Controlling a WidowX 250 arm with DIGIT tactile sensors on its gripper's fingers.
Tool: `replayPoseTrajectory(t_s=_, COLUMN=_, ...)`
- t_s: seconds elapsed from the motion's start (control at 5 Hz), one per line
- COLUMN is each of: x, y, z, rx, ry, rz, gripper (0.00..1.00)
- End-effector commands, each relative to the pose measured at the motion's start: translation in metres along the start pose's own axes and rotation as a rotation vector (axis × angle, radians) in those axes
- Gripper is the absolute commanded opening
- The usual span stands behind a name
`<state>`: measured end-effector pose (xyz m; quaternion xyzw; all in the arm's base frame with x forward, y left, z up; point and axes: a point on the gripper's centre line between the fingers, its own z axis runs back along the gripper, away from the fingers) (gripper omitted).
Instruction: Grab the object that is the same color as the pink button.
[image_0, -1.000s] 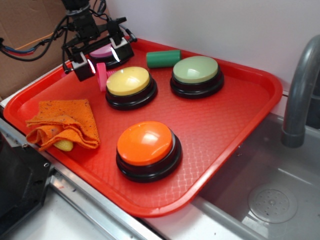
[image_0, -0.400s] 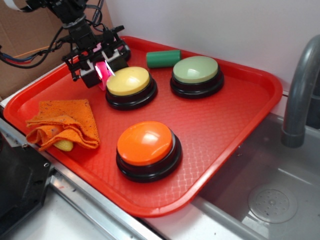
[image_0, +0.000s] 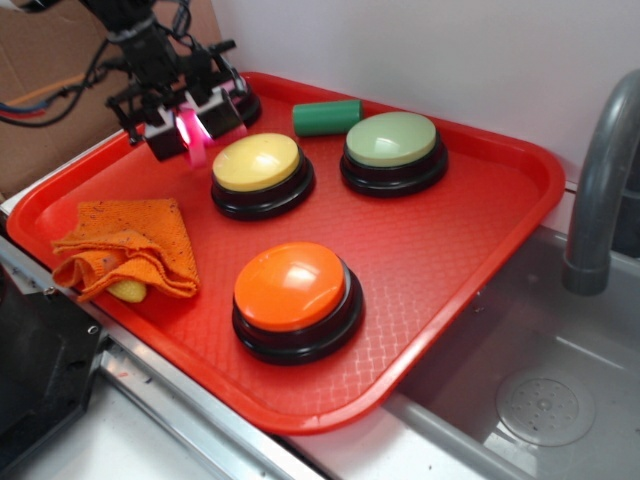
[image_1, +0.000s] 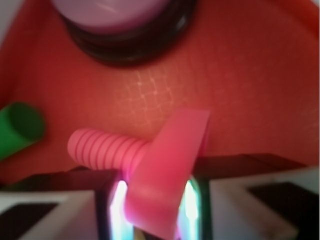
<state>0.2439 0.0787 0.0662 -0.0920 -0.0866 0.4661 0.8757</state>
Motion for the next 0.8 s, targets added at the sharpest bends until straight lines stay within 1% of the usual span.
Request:
replayPoseTrajectory(t_s=0.0, x=-0.014, y=-0.003, z=0.076, rx=0.115, ry=0.083, rz=-0.507, gripper=0.00)
replayPoseTrajectory(t_s=0.2, x=-0.030, y=0.000, z=0.092, rx=0.091, ry=0.146, rz=-0.748, gripper=0.00)
replayPoseTrajectory(t_s=0.4, x=-0.050, y=0.009, z=0.102, rx=-0.002, ry=0.116, rz=-1.001, gripper=0.00)
replayPoseTrajectory(t_s=0.6, x=-0.052, y=0.014, z=0.107, rx=0.054, ry=0.131, rz=-0.966, gripper=0.23)
